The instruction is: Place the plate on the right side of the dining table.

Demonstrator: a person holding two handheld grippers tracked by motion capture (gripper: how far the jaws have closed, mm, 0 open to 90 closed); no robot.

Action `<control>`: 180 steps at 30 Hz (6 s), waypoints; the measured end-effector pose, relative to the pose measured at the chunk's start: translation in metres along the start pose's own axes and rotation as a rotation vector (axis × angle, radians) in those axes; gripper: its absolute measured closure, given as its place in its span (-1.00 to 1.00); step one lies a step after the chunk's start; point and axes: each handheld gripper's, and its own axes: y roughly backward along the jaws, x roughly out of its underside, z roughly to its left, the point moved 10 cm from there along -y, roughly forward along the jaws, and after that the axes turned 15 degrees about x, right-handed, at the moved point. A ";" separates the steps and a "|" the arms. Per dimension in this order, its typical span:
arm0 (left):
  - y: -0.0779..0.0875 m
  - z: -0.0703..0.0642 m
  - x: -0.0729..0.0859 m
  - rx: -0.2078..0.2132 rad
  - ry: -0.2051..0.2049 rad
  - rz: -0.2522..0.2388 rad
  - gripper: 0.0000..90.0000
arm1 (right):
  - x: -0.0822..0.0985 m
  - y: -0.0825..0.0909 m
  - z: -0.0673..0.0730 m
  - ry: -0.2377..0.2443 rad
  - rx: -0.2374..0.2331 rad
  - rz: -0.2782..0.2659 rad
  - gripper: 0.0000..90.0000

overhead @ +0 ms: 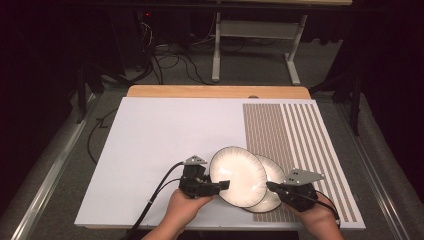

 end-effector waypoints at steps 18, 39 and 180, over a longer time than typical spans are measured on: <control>0.007 0.002 -0.003 0.012 0.035 -0.061 0.44 | -0.004 0.009 -0.005 -0.022 0.014 -0.038 1.00; 0.012 0.000 -0.010 0.074 0.046 -0.152 0.61 | -0.014 0.029 -0.026 -0.110 0.072 -0.129 0.78; 0.026 -0.020 -0.079 -0.074 -0.435 -0.170 0.76 | -0.086 0.022 -0.053 -0.305 -0.003 -0.264 0.93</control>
